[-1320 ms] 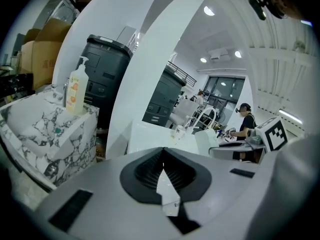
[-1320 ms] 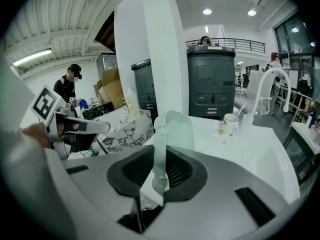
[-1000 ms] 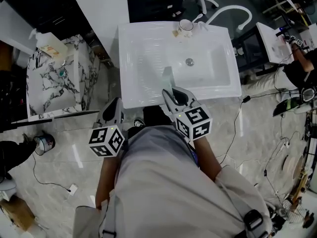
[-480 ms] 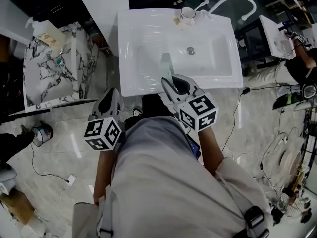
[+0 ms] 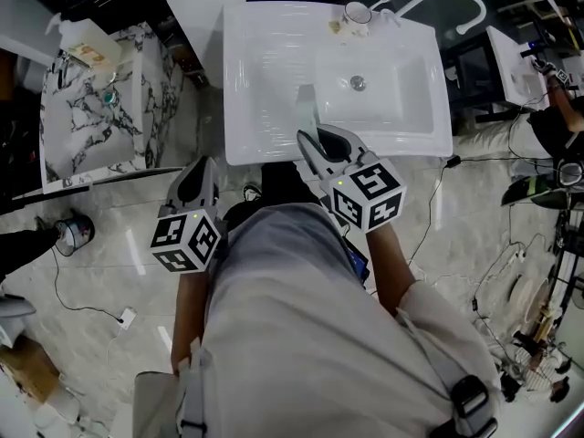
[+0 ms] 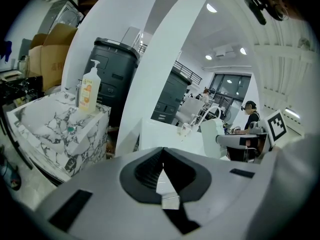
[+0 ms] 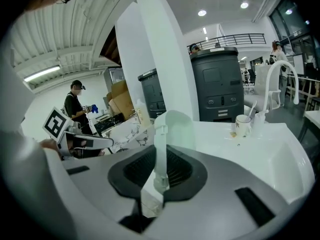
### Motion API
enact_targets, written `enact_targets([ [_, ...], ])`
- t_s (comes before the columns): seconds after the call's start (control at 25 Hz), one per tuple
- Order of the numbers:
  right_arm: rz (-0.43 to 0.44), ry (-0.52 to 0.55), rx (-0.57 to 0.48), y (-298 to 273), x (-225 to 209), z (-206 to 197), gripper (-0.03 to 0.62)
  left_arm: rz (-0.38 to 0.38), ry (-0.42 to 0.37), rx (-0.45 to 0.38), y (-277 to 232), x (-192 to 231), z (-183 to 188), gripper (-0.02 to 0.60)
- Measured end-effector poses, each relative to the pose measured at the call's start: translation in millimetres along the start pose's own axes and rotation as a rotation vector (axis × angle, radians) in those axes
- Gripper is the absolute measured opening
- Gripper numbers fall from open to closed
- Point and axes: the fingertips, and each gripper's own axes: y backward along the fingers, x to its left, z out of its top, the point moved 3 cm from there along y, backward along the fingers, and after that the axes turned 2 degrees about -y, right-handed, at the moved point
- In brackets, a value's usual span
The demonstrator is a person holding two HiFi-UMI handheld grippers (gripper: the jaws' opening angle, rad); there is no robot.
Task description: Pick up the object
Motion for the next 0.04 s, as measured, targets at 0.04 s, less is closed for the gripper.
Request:
enact_targets([
  [0.04, -0.004, -0.004, 0.002, -1.7, -0.4, -0.2, 0.054, 0.000, 0.002, 0.003, -0.6, 1.8, -0.6, 0.005],
])
